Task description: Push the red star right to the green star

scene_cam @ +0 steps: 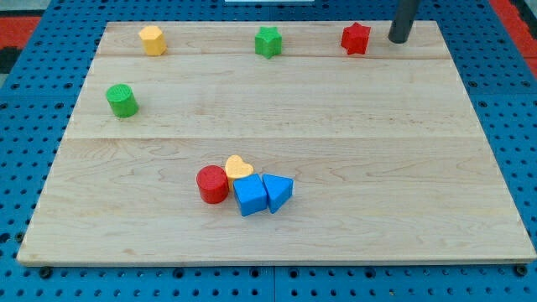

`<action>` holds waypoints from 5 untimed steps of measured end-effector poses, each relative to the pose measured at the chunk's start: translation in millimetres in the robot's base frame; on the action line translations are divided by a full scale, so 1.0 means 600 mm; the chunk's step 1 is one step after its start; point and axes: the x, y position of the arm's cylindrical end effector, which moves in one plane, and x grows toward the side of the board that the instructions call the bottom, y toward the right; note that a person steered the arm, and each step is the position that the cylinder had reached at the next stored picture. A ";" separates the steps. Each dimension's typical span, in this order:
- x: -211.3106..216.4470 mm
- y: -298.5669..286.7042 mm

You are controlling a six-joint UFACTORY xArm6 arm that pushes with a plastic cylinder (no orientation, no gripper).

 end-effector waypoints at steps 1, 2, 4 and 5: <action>-0.004 -0.101; 0.020 -0.202; -0.011 -0.223; 0.006 -0.317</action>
